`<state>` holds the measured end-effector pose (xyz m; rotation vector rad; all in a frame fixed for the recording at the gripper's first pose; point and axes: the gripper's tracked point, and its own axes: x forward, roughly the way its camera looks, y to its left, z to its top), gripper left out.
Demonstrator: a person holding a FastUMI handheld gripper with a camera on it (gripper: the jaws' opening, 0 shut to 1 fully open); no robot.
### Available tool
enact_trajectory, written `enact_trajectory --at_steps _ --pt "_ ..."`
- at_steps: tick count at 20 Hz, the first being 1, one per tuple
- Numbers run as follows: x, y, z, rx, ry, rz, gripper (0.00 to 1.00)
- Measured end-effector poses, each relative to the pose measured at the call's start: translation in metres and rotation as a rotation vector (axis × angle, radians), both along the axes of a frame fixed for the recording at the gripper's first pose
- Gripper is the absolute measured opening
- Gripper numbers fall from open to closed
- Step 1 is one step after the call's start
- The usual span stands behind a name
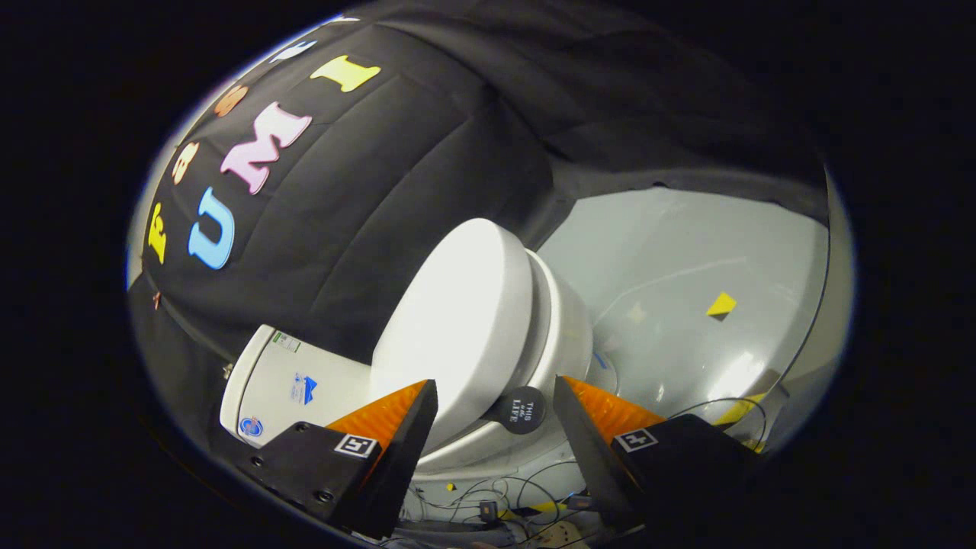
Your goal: Open the toilet lid.
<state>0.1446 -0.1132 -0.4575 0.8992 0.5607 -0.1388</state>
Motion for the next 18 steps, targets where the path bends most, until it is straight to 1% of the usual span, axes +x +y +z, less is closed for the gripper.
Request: enact_trajectory --at_steps 5,6,8,9,10,11,13,14,17,18 --pt "-0.001 -0.009 -0.019 0.169 -0.042 -0.073 0.97" --pt "0.004 -0.005 -0.023 0.196 -0.049 -0.074 0.96" --pt "0.014 0.009 -0.032 0.229 -0.051 -0.059 0.9" --pt "0.016 0.015 -0.033 0.248 -0.057 -0.046 0.9" --pt "0.018 0.016 -0.032 0.273 -0.083 -0.066 0.91" --pt "0.017 0.016 -0.037 0.282 -0.074 -0.066 0.82" --pt "0.016 0.023 -0.046 0.29 -0.075 -0.041 0.64" --pt "0.019 0.025 -0.038 0.317 -0.118 -0.043 0.55" --pt "0.021 0.018 -0.041 0.333 -0.138 -0.069 0.27" --pt "0.023 0.018 -0.039 0.345 -0.148 -0.073 0.27"
